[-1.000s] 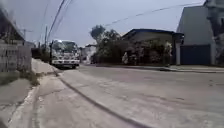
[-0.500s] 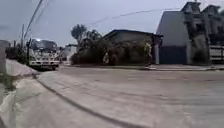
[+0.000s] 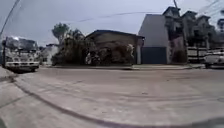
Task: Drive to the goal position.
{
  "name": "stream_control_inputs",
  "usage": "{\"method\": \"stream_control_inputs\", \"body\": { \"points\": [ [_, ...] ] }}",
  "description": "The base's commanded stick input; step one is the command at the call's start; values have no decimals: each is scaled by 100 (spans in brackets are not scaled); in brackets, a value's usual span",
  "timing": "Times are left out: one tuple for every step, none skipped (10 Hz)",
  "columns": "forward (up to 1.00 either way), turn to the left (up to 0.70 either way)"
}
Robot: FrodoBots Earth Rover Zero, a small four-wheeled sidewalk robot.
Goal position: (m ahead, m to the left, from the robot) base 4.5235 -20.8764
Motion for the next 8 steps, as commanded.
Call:
{"method": "stream_control_inputs", "body": {
  "points": [
    [70, -35],
    [70, -35],
    [70, -35],
    [70, -35],
    [70, -35],
    [70, -35],
    [70, -35],
    [70, -35]
  ]
}}
